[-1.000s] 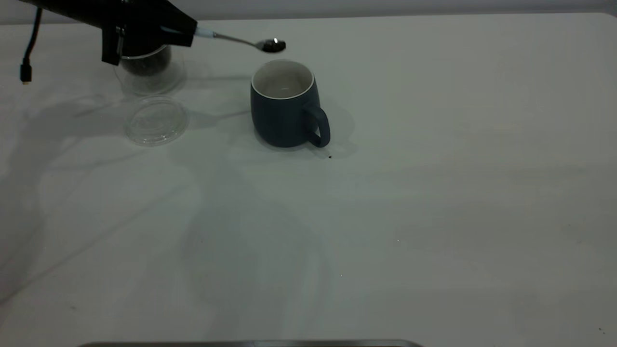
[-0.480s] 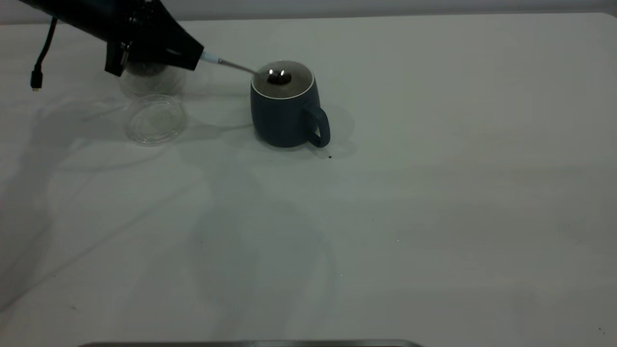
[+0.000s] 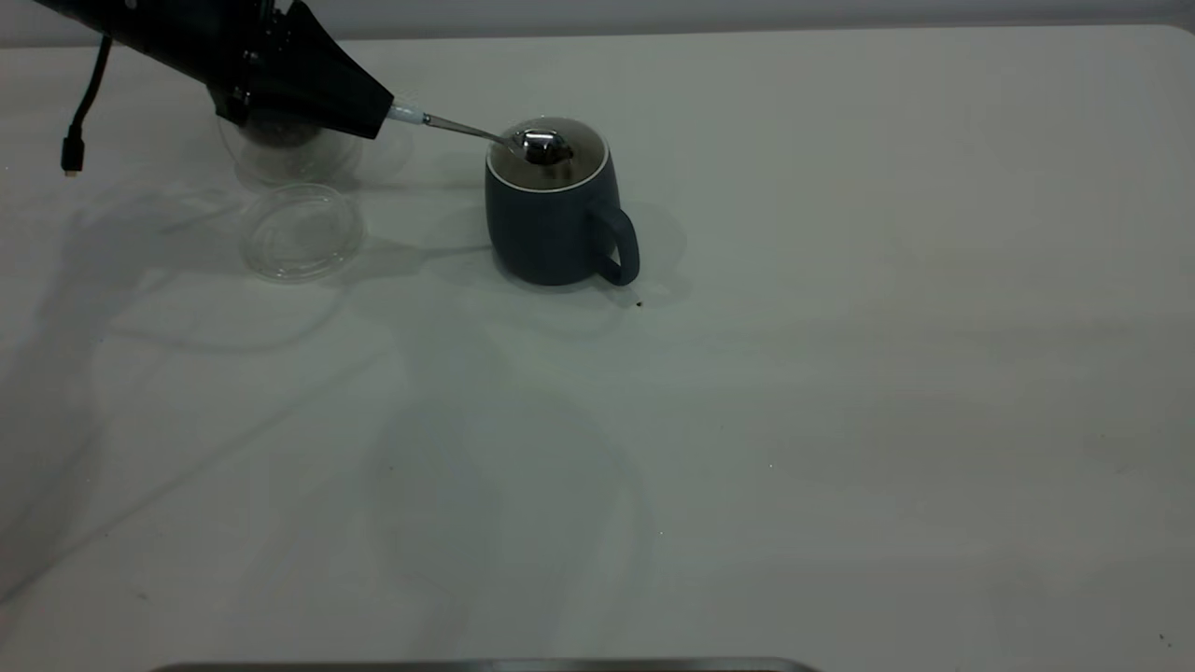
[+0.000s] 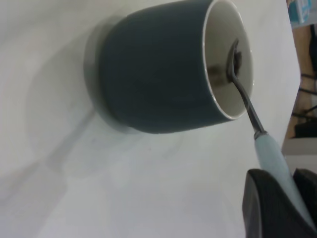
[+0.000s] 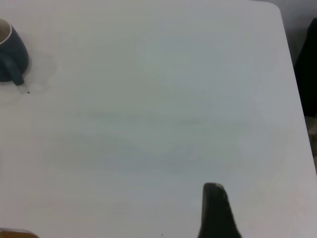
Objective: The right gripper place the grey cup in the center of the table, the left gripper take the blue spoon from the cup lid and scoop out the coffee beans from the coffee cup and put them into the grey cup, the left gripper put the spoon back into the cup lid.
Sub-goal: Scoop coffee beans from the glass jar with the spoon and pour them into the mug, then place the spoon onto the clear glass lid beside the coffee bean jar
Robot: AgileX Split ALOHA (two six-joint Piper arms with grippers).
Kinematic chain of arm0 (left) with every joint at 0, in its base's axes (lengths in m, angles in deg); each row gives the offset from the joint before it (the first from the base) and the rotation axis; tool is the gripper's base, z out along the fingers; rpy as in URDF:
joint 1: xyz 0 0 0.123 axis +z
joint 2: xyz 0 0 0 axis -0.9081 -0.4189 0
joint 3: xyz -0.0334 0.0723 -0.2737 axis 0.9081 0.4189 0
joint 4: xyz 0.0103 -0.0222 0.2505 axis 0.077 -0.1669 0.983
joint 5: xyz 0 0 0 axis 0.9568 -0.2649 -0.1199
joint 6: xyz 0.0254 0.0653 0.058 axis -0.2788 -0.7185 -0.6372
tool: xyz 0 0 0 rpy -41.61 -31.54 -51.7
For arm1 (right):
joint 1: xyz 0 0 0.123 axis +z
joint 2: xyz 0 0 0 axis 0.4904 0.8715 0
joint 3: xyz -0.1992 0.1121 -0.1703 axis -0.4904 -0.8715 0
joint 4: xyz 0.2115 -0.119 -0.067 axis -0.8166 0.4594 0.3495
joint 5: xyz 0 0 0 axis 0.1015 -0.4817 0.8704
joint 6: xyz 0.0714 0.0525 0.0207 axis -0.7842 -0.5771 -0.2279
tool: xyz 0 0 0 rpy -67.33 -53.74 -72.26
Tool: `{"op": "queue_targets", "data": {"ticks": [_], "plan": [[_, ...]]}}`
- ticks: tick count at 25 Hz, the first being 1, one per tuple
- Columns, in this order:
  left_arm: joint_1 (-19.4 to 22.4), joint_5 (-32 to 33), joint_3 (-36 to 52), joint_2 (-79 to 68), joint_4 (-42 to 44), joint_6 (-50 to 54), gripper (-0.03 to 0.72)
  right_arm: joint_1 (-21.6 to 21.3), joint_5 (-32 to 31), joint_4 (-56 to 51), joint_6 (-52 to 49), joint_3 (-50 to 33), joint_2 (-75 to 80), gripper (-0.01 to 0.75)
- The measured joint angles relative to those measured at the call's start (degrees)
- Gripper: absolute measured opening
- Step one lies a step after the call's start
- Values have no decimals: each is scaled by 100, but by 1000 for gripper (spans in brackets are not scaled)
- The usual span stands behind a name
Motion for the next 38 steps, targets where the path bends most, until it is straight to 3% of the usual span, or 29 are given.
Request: {"op": "queue_targets", "data": {"ticks": [13,27,34,38], "plan": [[0,0,0,0,-167,-1346,130,0,0,0,0,0,0,457],[47,-1,0,542,-189,-1257,130,0,0,0,0,0,0,457],[831,15,-50,1467,-935,-181,130,0,0,0,0,0,0,457],[1352,15,-51,1845,-622,915,130,0,0,0,0,0,0,457]]}}
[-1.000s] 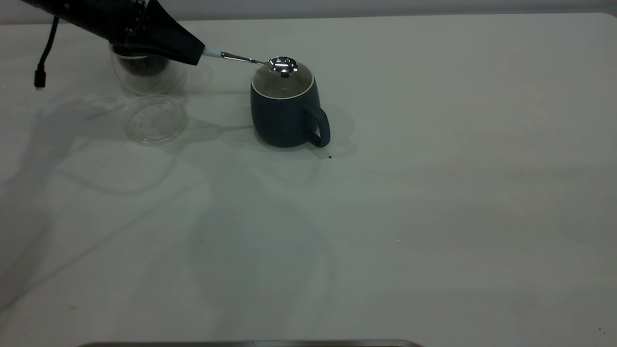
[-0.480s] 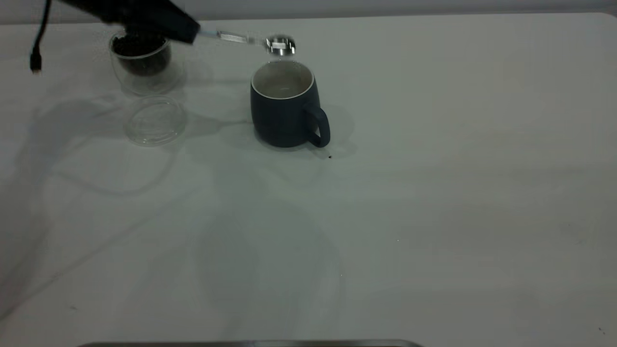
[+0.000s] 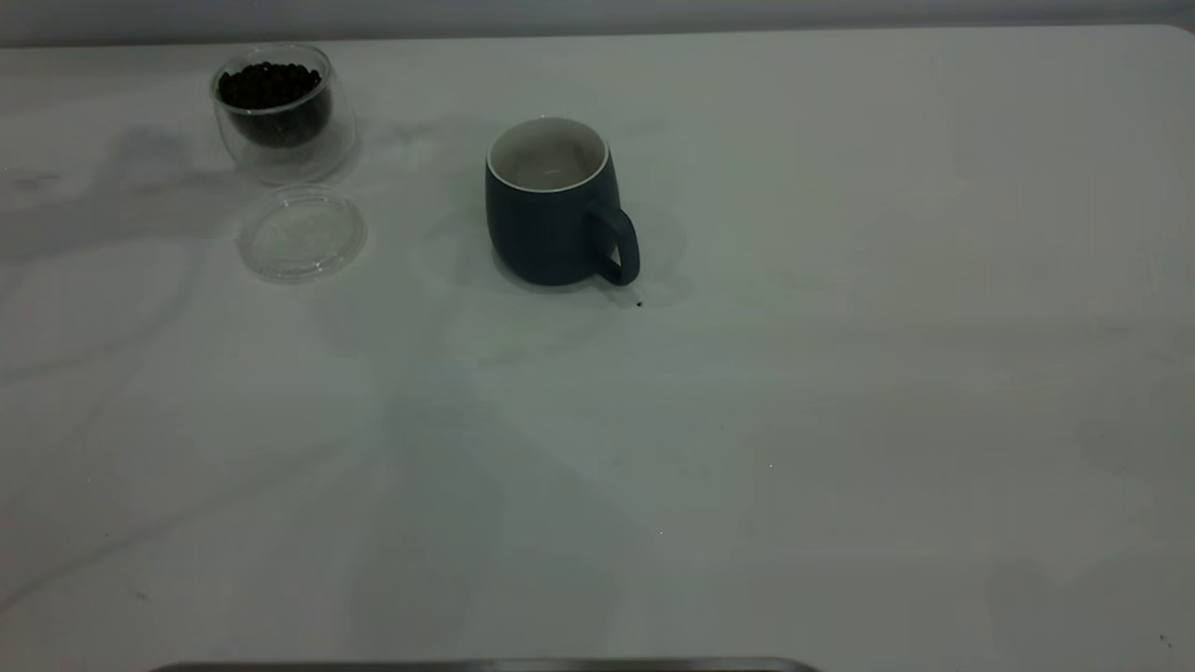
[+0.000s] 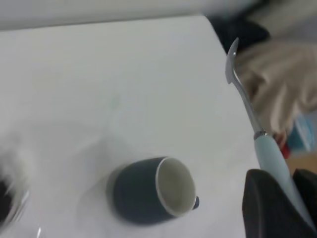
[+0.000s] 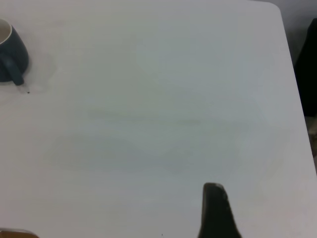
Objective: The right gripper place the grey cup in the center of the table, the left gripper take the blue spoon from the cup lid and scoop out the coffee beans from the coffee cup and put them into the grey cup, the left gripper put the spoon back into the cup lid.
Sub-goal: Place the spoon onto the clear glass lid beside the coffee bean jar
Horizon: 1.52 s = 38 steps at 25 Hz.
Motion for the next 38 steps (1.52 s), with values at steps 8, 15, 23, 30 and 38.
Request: {"op": "queue_targets", "data": {"ticks": [8,15,23,30,38], "plan": [[438,0,380,139,1821,1126,130,0,0,0,0,0,0,457],[870,0,1490,-41,1646,439,130,0,0,-5,0,0,0,457],[920,-43,1714,-921,1309,284,130,0,0,-5,0,0,0,457],[920,-522,1714,-1284,820,-44,130,0,0,-5,0,0,0,457],[920,-946,1714,-1629,714,-195,130,0,0,-5,5,0,0,457]]}}
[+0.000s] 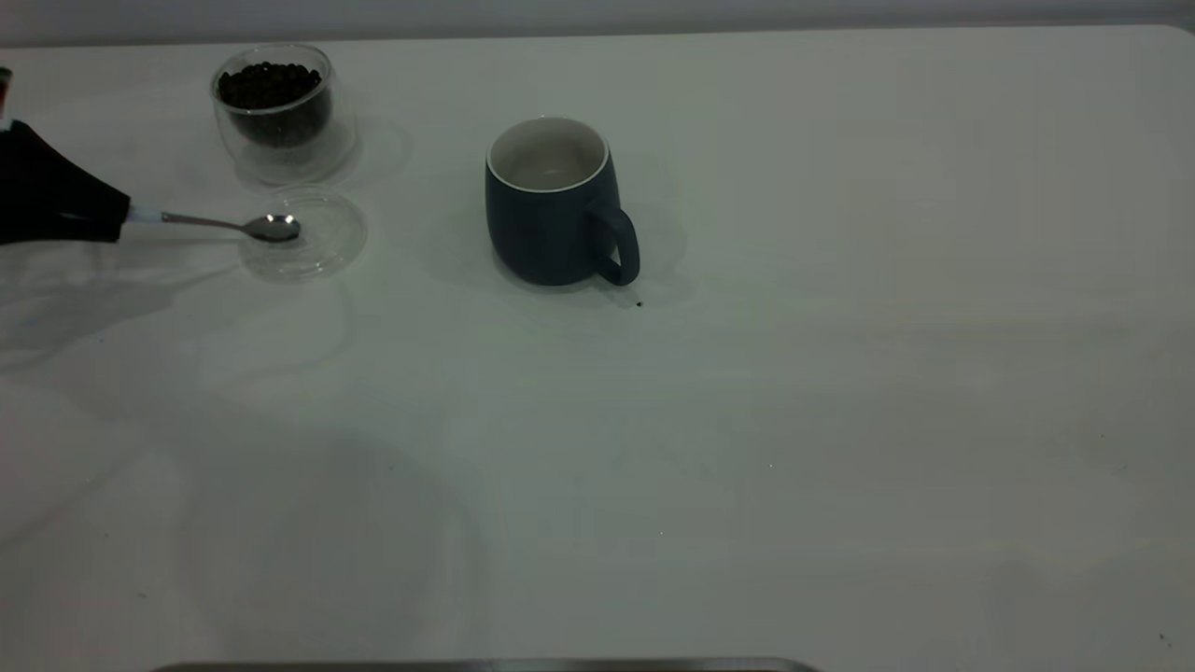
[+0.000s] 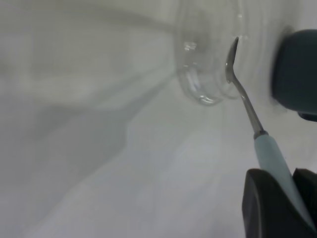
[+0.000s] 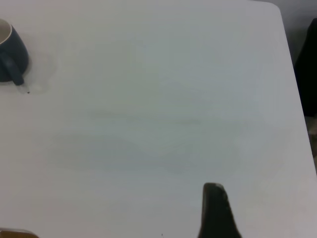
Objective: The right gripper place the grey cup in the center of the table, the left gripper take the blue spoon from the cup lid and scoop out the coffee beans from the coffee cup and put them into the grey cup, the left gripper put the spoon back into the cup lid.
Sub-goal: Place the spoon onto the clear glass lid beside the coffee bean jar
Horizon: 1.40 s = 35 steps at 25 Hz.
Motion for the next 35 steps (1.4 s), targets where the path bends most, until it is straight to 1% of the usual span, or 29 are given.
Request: {"op": "queue_targets", "data": {"ticks": [15,25,35], "plan": [[0,-95,-5,-567,-930,-496,130,0,0,0,-5,0,0,457],[0,112,-5,-788,-1088,-764,130,0,0,0,-5,0,0,457],[0,112,-5,-788,-1104,-947,130,0,0,0,-5,0,0,457]]}}
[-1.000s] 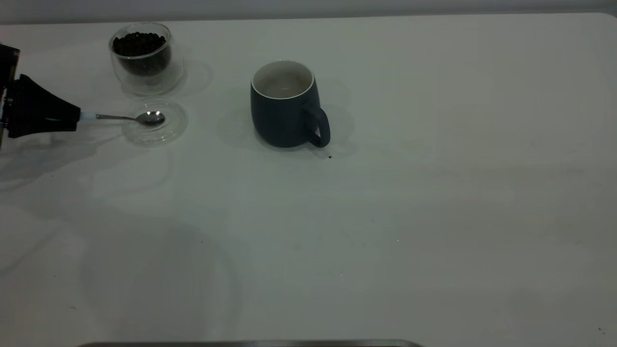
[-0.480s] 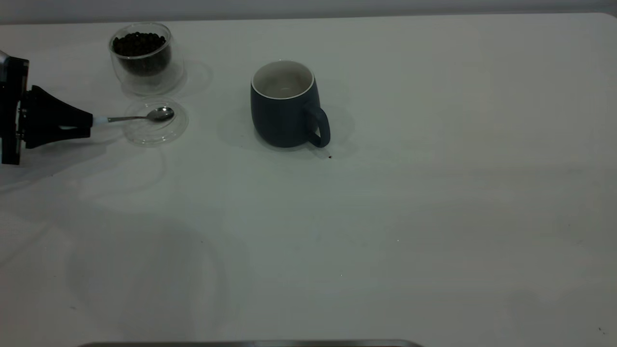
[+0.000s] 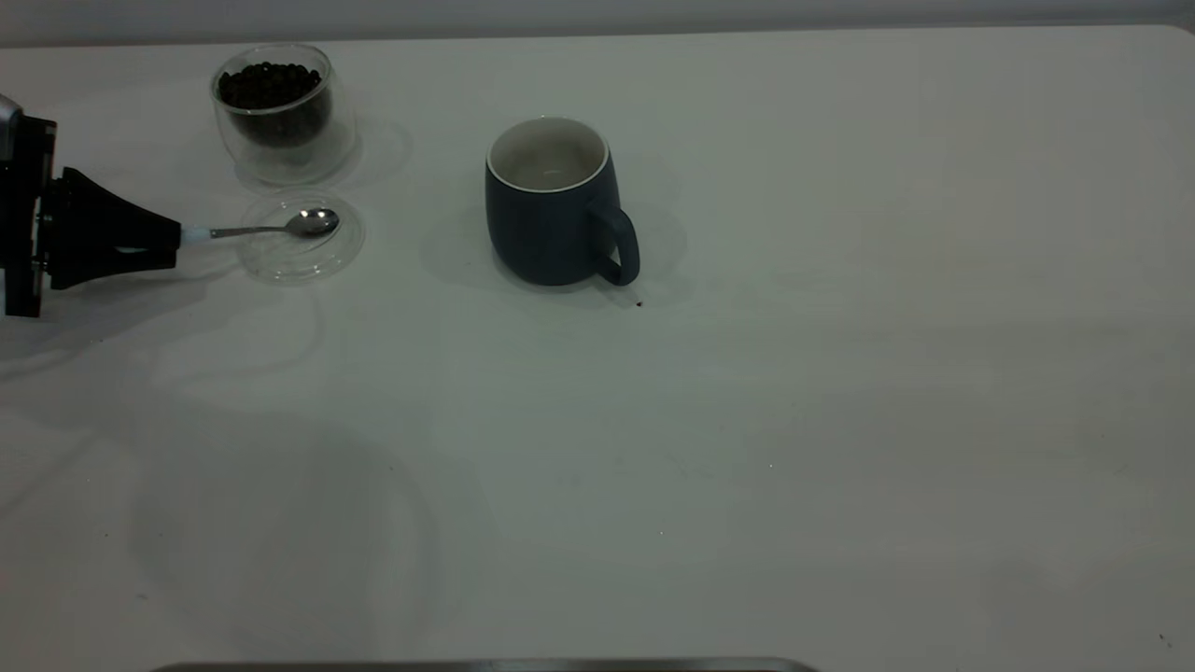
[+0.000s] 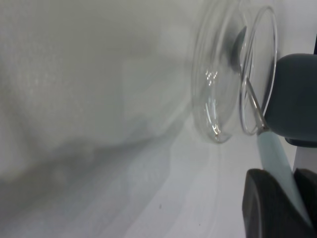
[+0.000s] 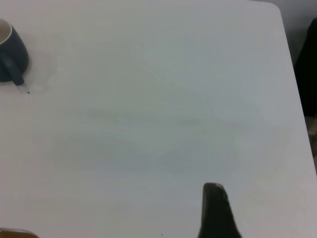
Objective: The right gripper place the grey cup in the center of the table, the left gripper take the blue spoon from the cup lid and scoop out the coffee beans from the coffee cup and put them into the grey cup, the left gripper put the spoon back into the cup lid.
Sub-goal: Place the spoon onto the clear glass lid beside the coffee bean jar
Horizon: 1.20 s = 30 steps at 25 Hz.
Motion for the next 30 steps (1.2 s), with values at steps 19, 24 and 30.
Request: {"op": "queue_targets", "data": {"ticks": [19,24,30], "plan": [[0,-30,0,-41,-186,0,391,0,0,0,0,0,0,457],[0,-30,0,-41,-333,0,405,0,0,0,0,0,0,457],[0,-30,0,-41,-440,0,406,0,0,0,0,0,0,457]]}}
